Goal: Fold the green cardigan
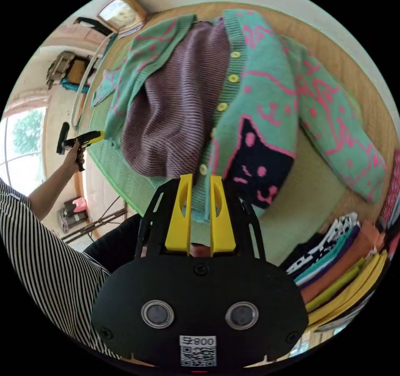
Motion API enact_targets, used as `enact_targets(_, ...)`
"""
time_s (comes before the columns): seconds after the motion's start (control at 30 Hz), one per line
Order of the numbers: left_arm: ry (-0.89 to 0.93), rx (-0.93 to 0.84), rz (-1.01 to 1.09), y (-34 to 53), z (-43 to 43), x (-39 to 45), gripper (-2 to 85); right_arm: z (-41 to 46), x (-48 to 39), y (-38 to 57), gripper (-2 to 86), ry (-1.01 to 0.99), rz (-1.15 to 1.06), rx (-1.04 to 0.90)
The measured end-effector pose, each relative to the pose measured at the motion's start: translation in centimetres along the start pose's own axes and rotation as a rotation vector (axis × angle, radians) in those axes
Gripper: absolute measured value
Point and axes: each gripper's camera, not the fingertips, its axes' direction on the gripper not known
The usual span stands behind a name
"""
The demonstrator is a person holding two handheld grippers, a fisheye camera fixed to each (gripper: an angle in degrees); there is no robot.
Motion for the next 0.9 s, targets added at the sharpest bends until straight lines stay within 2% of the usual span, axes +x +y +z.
enact_targets(0.07,-0.037,-0.008,0.000,0.1,0.0,-0.5,7.7,0.1,3.8,2.7,9.1,-0.044,0.179,0.025)
enact_targets(0.13,0.010,-0.029,0.028,0.3,0.2,-1.0,5.8,1.1,5.6,4.6,10.1,-0.059,0.281,0.024)
enact_targets(0.23,0.016,-0.047,0.042,0.7,0.1,-1.7,3.7,3.9,6.0,6.8,11.5,-0.134,0.355,-0.039)
enact_targets(0.43,0.052,-0.037,0.063,2.1,-1.2,-3.1,2.5,9.2,2.8,8.7,11.4,-0.236,0.348,-0.098)
enact_targets(0.53,0.072,-0.038,0.063,2.9,-1.7,-3.8,2.3,10.6,1.9,8.6,10.1,-0.293,0.367,-0.068)
enact_targets(0.9,0.077,-0.018,0.100,5.3,-3.1,-5.8,2.0,10.8,0.7,11.0,11.5,-0.347,0.362,-0.030)
